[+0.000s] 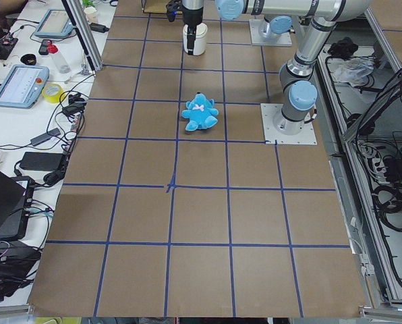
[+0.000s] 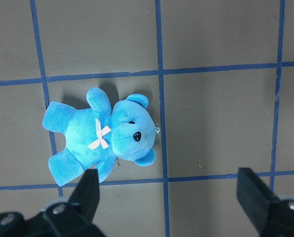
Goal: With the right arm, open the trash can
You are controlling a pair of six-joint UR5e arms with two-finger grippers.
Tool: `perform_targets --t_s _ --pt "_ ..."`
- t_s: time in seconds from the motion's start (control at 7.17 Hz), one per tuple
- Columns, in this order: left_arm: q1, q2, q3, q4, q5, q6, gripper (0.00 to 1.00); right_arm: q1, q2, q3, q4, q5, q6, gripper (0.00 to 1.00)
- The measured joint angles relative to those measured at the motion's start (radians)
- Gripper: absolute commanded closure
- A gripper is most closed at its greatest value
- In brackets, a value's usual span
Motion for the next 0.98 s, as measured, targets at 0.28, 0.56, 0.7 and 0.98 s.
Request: perform_targets --t_s 0.28,0.56,0.7,0.98 --pt "0.0 0.0 0.0 0.0 0.0 0.0 0.0 0.001 0.0 0.0 -0.001 0.003 0.004 0.0" --pt "0.0 0.0 0.0 0.0 0.0 0.0 0.0 0.003 0.0 -0.001 -0.001 0.005 0.012 0.6" --pt "0.0 0.0 0.0 0.0 0.0 0.0 0.0 0.008 -0.001 -0.002 0.0 0.018 0.043 1.0" --pt "0.0 0.0 0.0 0.0 0.0 0.0 0.0 0.032 0.006 -0.002 0.003 0.069 0.123 1.0"
